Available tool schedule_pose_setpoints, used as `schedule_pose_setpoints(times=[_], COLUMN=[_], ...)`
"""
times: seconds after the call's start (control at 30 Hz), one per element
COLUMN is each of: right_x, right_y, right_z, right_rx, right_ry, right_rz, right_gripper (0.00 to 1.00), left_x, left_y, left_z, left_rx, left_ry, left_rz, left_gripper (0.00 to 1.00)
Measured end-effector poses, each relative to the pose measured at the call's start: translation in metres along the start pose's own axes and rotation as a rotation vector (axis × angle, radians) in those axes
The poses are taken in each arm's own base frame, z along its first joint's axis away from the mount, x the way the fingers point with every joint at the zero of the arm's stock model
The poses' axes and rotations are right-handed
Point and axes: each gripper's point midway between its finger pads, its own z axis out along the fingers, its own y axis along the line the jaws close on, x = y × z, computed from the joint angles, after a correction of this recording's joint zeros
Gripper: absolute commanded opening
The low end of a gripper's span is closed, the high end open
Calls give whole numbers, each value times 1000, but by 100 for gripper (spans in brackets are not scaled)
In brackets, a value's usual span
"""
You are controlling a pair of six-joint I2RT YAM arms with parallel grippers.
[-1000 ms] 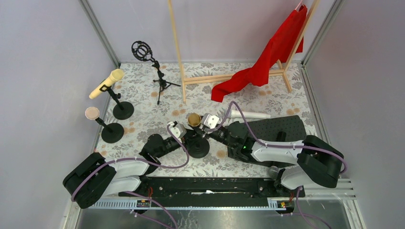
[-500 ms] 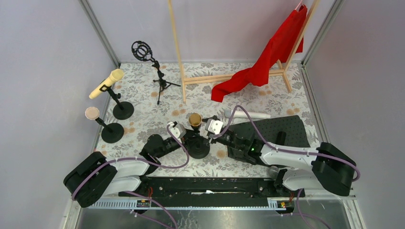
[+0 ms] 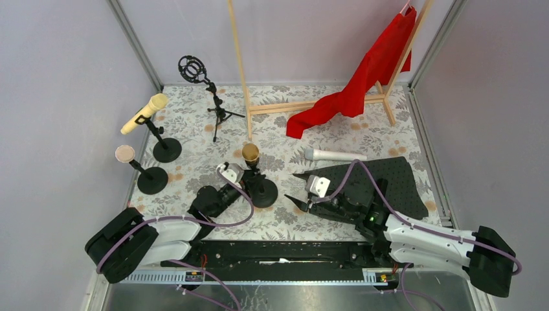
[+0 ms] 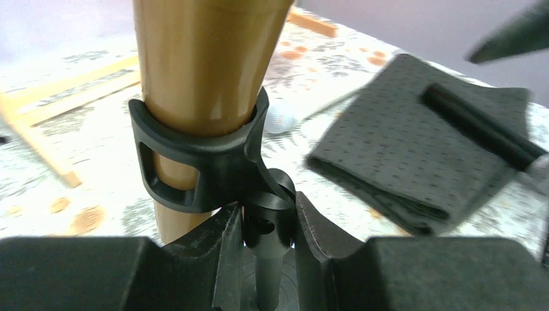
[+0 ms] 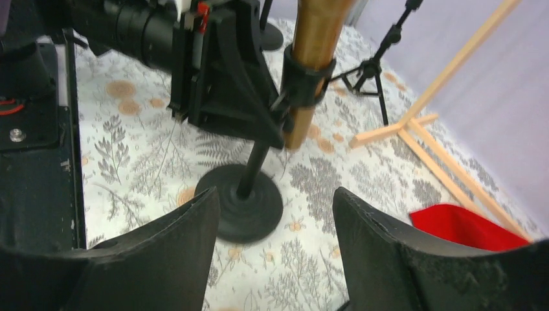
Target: Attach the microphones to the stand
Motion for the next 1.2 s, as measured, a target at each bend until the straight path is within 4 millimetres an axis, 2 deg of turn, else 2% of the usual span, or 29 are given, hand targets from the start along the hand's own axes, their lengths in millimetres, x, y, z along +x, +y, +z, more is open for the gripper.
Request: schedule_pose_setpoints(times=[0.13, 0.27, 0.33, 0.43, 0.53, 0.73, 0.97, 1.07, 1.13, 1.2], right_x=[17, 24, 25, 28, 34, 40, 38, 39, 41, 42], right_y=[3, 6, 6, 7, 11, 16, 20, 21, 21, 22], right_z=[-14, -22, -25, -28, -29, -28, -27, -28, -29, -30], right_rx=[12, 9, 6, 3, -5, -26, -50, -53, -55, -56], right_ry=[44, 75, 84, 100, 124, 162, 167, 173, 178, 185], right_rz=[16, 27, 28, 32, 52, 91, 107, 111, 112, 113], right_gripper=[72, 72, 72, 71, 71, 71, 71, 71, 71, 71], left_x=[-2, -9, -13, -19, -25, -33, -41, -42, -43, -43], left_y=[32, 80, 111, 147, 175, 209, 243, 253, 255, 256], left_z=[-2, -12, -25, -46, -67, -100, -140, -151, -155, -157], left_rx=[-163, -361, -479, -622, -745, -912, -1079, -1124, -1139, -1147], left_ry=[9, 24, 25, 20, 16, 12, -14, -26, -31, -39], left_rz=[51, 97, 107, 116, 129, 177, 203, 201, 196, 192], left_gripper=[0, 0, 0, 0, 0, 0, 0, 11, 26, 34])
